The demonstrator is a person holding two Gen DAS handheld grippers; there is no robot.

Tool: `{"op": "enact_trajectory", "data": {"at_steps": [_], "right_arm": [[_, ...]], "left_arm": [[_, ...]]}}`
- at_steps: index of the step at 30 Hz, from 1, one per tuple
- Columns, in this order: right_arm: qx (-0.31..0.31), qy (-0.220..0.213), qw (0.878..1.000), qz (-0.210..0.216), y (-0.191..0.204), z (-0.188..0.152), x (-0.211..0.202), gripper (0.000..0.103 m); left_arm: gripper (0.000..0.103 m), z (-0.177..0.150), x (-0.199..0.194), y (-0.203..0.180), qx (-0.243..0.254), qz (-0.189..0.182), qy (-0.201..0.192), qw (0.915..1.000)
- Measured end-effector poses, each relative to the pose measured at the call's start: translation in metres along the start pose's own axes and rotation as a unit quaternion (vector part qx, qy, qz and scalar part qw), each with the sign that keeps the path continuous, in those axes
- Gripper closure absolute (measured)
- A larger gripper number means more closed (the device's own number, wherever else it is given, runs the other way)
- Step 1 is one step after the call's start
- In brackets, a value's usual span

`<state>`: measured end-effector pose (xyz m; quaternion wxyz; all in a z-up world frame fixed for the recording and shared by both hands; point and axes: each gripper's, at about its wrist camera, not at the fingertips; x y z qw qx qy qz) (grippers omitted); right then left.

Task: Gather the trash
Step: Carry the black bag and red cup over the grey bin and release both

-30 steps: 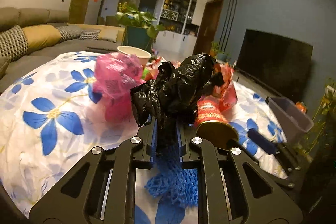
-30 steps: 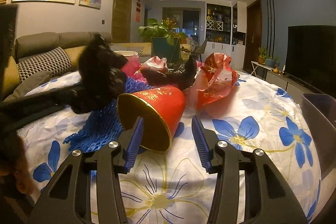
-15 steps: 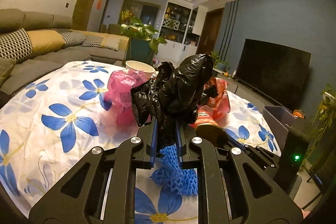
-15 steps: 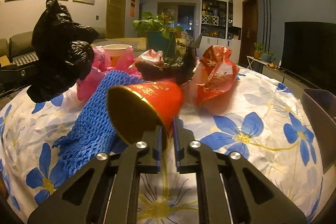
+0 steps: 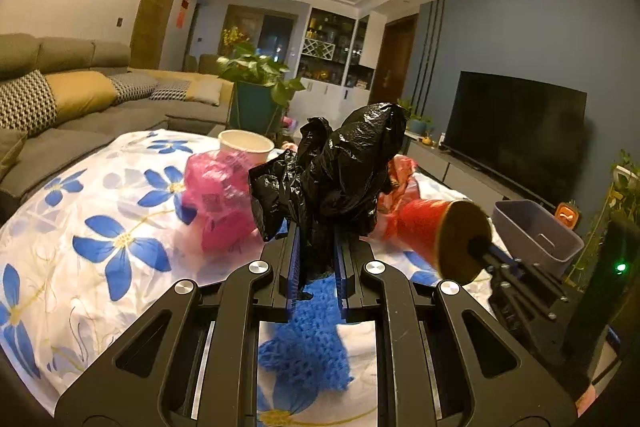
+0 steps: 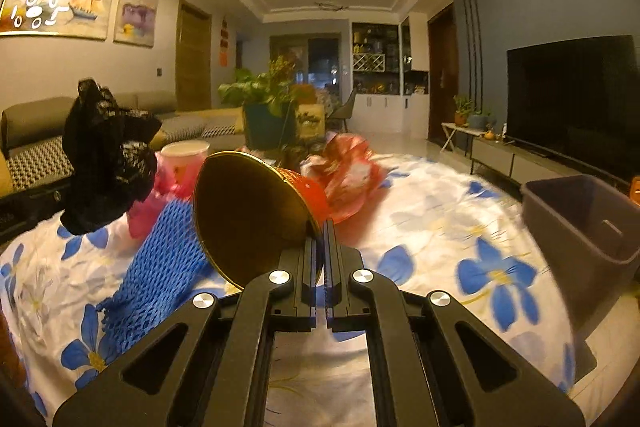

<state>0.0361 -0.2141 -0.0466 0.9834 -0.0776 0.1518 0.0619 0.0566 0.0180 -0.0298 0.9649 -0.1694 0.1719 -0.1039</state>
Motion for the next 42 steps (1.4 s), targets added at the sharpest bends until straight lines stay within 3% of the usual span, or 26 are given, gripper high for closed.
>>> {"op": "enact_trajectory", "data": {"at_steps": [13, 22, 31, 42], "right_arm": [[0.016, -0.035, 0.997, -0.070, -0.067, 0.018, -0.035, 0.099], [0.020, -0.056, 0.983, -0.176, -0.144, 0.025, -0.054, 0.099], [0.048, -0.048, 0.961, -0.269, -0.225, 0.017, -0.062, 0.099], [0.075, -0.040, 0.945, -0.315, -0.275, -0.005, -0.063, 0.099]], "left_arm": [[0.089, 0.012, 0.026, -0.085, 0.071, -0.054, -0.002, 0.9960], [0.089, 0.024, 0.062, -0.178, 0.104, -0.147, 0.003, 0.9836], [0.089, 0.004, 0.109, -0.269, 0.123, -0.216, 0.025, 0.9684], [0.089, -0.040, 0.157, -0.335, 0.154, -0.252, 0.065, 0.9533]]}}
Point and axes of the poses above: each gripper's, at about its wrist camera, not at the fingertips, and x roughly the way its jaws point, y to its left, z to its top, and after that the axes turned 10 degrees about -x, right-handed
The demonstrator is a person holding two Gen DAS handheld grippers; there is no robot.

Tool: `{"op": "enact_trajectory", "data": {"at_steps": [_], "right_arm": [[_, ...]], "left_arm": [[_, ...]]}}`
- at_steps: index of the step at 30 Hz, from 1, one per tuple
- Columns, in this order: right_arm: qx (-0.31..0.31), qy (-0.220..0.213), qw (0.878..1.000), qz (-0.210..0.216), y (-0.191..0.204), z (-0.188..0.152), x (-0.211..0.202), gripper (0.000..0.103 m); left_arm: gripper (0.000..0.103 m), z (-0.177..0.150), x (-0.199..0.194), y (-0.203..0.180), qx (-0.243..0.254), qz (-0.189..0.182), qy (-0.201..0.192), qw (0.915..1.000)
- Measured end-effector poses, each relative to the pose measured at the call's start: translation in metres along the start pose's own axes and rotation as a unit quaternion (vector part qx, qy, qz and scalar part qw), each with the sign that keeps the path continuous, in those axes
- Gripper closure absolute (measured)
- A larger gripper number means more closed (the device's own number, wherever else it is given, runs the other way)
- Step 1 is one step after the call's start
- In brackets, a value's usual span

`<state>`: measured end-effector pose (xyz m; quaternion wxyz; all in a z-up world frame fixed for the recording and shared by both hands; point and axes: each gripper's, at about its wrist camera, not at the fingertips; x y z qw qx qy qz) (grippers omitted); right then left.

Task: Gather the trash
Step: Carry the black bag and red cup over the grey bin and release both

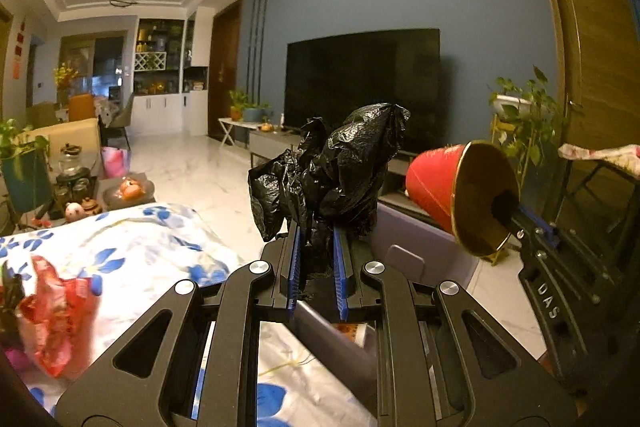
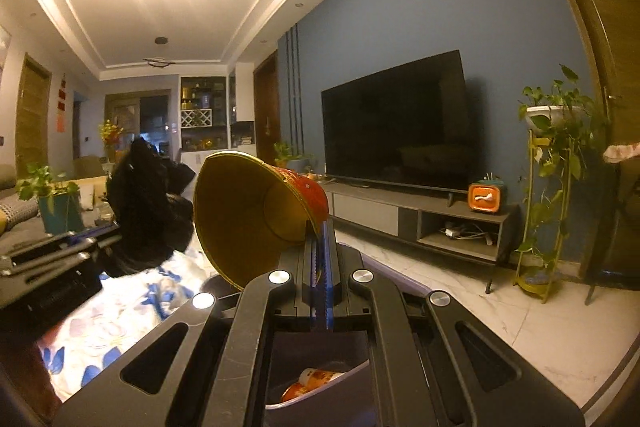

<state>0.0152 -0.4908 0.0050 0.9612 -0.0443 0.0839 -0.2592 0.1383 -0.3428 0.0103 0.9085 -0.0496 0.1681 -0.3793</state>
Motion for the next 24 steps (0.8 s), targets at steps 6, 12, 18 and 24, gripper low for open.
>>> {"op": "enact_trajectory", "data": {"at_steps": [6, 12, 18, 24], "right_arm": [[0.007, 0.009, 1.000, -0.001, -0.005, -0.005, 0.013, 0.099], [0.008, 0.015, 1.000, 0.002, -0.001, -0.010, 0.018, 0.099], [0.013, 0.022, 1.000, 0.005, -0.005, -0.013, 0.027, 0.099], [0.012, 0.023, 1.000, 0.007, -0.005, -0.014, 0.030, 0.099]], "left_arm": [[0.089, -0.011, 0.026, -0.008, 0.003, -0.009, 0.017, 0.9998], [0.089, -0.015, 0.042, -0.012, 0.006, -0.012, 0.030, 0.9995], [0.089, -0.021, 0.054, -0.013, 0.004, -0.014, 0.038, 0.9992], [0.089, -0.023, 0.065, -0.017, 0.008, -0.019, 0.046, 0.9987]]}}
Point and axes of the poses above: each gripper's, at about its wrist camera, not at the fingertips, and x roughly the way its jaws point, y to its left, z to its top, and after that the axes turned 10 degrees about -x, right-handed
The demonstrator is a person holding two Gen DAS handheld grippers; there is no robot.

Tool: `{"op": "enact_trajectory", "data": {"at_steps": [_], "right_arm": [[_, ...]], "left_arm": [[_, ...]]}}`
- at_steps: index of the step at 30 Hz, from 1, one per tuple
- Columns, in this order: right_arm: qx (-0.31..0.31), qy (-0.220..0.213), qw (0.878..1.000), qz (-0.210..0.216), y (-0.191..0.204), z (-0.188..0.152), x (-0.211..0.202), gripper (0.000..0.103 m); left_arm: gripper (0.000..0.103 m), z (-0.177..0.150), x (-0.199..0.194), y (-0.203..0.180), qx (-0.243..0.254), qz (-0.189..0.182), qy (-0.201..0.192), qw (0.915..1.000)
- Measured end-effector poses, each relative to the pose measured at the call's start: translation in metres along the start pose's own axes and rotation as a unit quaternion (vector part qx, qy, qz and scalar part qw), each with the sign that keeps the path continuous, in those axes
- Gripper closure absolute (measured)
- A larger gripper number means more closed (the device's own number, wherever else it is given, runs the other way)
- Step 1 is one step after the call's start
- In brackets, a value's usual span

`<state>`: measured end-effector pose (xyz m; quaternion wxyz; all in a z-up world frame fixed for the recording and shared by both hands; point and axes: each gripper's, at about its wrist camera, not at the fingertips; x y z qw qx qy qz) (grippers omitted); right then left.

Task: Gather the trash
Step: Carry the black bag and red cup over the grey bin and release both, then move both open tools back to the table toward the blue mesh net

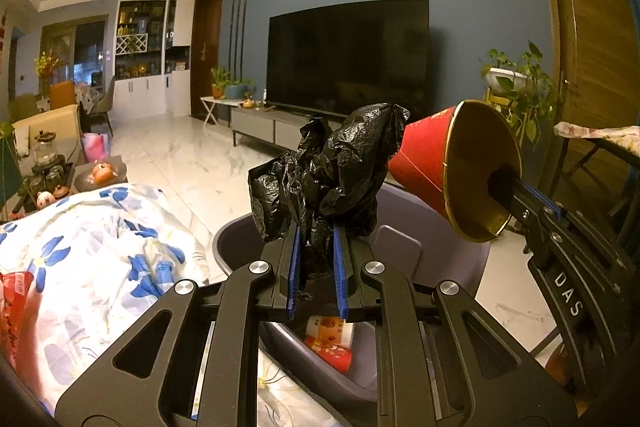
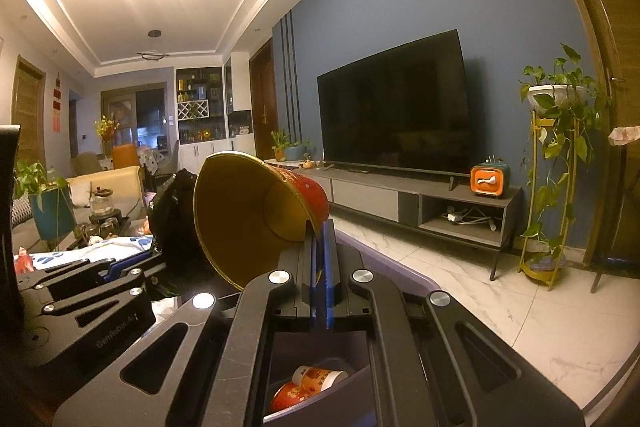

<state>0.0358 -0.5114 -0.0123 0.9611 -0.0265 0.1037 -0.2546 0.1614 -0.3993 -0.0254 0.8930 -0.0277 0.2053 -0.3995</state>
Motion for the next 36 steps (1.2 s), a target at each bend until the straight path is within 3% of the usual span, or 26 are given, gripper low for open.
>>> {"op": "enact_trajectory", "data": {"at_steps": [10, 14, 18, 24, 29, 34, 36], "right_arm": [[0.007, 0.010, 1.000, 0.005, 0.001, -0.002, 0.008, 0.099], [0.008, 0.015, 1.000, 0.008, 0.001, -0.003, 0.015, 0.099], [0.013, 0.027, 0.999, 0.015, 0.000, -0.005, 0.023, 0.098], [0.009, 0.026, 0.999, 0.024, 0.006, -0.006, 0.025, 0.064], [0.005, 0.014, 1.000, 0.026, 0.010, -0.001, 0.017, 0.055], [-0.001, 0.006, 0.999, 0.031, 0.018, 0.002, 0.001, 0.034], [-0.002, 0.003, 0.999, 0.035, 0.022, 0.001, -0.007, 0.031]], "left_arm": [[0.084, -0.002, 0.011, 0.004, -0.005, -0.009, 0.009, 0.9999], [0.049, -0.005, 0.009, 0.008, -0.005, -0.015, 0.002, 0.9999], [0.033, -0.005, 0.004, 0.018, -0.020, 0.000, -0.007, 0.9998], [0.019, -0.001, -0.022, 0.045, -0.065, 0.034, -0.035, 0.9967], [0.015, 0.002, -0.048, 0.056, -0.073, 0.072, -0.048, 0.9936], [0.012, 0.004, -0.073, 0.061, -0.079, 0.094, -0.054, 0.9909], [0.011, 0.003, -0.085, 0.063, -0.078, 0.100, -0.056, 0.9904]]}}
Point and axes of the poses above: each gripper's, at about its wrist camera, not at the fingertips, and x roughly the way its jaws point, y to its left, z to its top, and after that the axes turned 10 degrees about -x, right-handed
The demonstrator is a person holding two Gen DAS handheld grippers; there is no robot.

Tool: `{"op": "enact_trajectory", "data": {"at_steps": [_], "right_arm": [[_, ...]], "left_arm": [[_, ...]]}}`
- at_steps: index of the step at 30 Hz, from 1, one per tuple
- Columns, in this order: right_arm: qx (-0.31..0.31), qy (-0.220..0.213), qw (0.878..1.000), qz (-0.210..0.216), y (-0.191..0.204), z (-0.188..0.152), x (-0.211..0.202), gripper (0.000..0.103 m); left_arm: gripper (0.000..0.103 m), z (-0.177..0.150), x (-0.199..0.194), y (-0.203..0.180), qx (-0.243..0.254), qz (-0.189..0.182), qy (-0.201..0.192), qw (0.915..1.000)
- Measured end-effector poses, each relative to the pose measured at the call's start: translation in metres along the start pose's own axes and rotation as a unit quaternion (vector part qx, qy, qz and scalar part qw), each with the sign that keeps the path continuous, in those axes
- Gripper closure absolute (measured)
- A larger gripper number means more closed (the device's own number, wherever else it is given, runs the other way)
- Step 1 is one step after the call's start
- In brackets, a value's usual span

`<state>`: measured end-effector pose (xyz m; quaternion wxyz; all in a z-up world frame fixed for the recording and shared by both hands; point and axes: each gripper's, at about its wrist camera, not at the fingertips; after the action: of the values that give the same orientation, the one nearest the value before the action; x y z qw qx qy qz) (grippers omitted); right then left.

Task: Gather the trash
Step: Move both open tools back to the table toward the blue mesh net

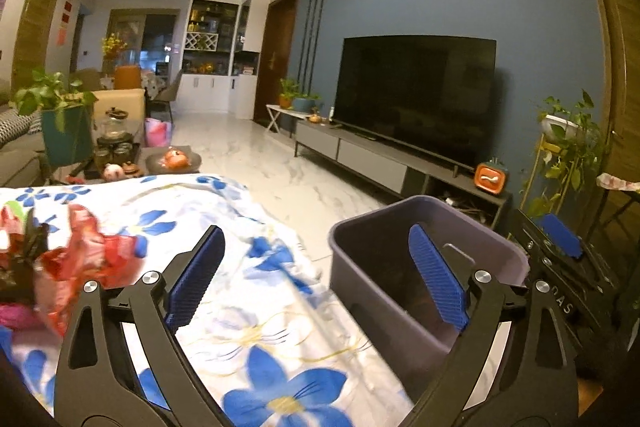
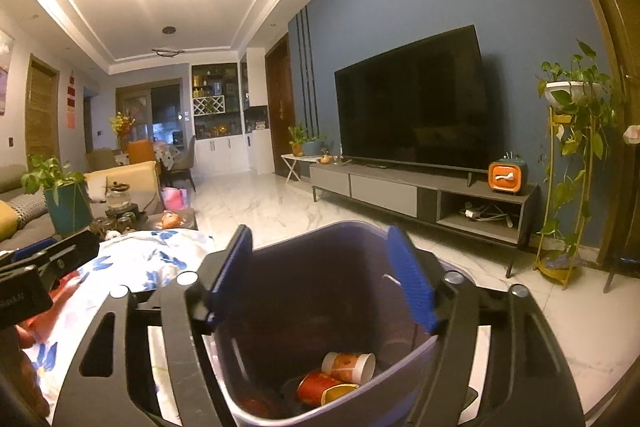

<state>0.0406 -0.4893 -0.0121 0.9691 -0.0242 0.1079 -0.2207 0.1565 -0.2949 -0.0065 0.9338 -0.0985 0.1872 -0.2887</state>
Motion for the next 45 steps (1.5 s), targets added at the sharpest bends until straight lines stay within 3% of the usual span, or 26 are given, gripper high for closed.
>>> {"op": "enact_trajectory", "data": {"at_steps": [7, 18, 23, 33, 38, 45], "right_arm": [[0.008, 0.004, 1.000, 0.015, 0.016, 0.001, -0.022, 0.026], [-0.006, -0.002, 0.998, 0.061, 0.072, 0.004, -0.051, 0.024], [-0.018, -0.003, 0.996, 0.093, 0.106, 0.003, -0.064, 0.024], [-0.032, -0.001, 0.986, 0.163, 0.178, -0.006, -0.082, 0.024], [-0.043, 0.005, 0.980, 0.194, 0.207, -0.013, -0.088, 0.024], [-0.055, 0.014, 0.975, 0.216, 0.228, -0.018, -0.089, 0.024]], "left_arm": [[0.011, 0.000, -0.043, 0.032, -0.005, 0.031, -0.012, 0.9994], [0.011, -0.003, -0.120, 0.113, -0.032, 0.118, -0.040, 0.9917], [0.011, -0.009, -0.155, 0.153, -0.046, 0.163, -0.052, 0.9842], [0.011, -0.041, -0.217, 0.221, -0.071, 0.266, -0.070, 0.9588], [0.011, -0.054, -0.230, 0.243, -0.097, 0.268, -0.053, 0.9572], [0.013, -0.068, -0.208, 0.247, -0.099, 0.241, -0.003, 0.9656]]}}
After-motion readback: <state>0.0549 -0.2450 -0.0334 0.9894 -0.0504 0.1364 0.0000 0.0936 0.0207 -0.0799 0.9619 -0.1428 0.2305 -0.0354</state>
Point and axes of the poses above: each gripper's, at about its wrist camera, not at the fingertips, and x roughly the way its jaws point, y to its left, z to its top, and after that the axes turned 10 degrees about -x, right-handed
